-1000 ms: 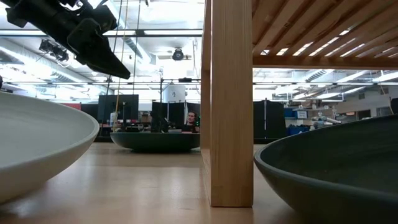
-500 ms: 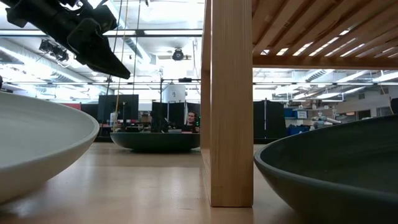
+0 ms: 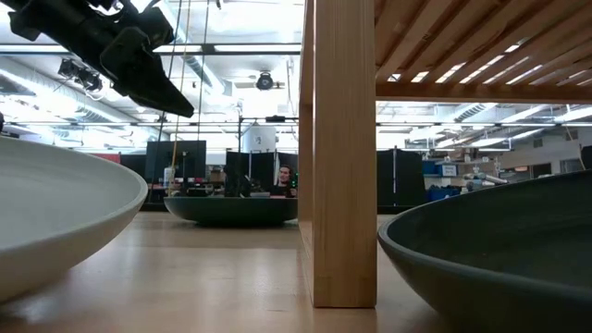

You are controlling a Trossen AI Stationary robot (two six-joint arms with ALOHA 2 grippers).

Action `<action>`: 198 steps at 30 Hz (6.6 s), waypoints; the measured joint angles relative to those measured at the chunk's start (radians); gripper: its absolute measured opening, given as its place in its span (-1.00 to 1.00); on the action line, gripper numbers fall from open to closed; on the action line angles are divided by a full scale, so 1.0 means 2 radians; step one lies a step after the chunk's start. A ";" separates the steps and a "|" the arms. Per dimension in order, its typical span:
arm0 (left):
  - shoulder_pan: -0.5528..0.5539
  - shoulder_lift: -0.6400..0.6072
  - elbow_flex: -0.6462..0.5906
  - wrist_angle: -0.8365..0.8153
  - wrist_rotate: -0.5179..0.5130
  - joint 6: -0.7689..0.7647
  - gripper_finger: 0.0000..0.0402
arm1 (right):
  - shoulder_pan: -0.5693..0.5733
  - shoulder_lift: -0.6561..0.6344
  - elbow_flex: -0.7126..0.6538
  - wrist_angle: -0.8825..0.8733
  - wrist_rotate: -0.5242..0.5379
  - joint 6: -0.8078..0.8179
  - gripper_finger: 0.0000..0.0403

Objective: Place and stack plates onto a shelf
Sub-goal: Stack the dark blue plate on top of the pink plate, then stack the dark green plate on top of the light green plate

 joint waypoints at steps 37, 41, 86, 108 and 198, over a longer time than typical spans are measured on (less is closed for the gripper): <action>0.000 0.002 0.000 0.000 0.000 0.000 -0.17 | 0.000 0.003 0.000 -0.002 -0.002 0.003 -0.51; 0.000 0.002 0.000 0.001 0.000 0.000 -0.17 | 0.000 0.003 0.000 -0.002 -0.002 0.003 -0.42; 0.098 0.003 0.000 -0.069 0.001 -0.319 -0.17 | -0.057 0.002 0.000 0.012 0.135 -0.089 -0.20; 0.103 0.174 0.000 -0.015 0.071 -0.351 -0.17 | -0.088 0.002 0.000 0.015 0.134 -0.089 -0.20; 0.103 0.243 0.234 0.037 -0.108 -0.074 -0.92 | -0.110 0.002 0.000 0.213 0.296 -0.190 -0.20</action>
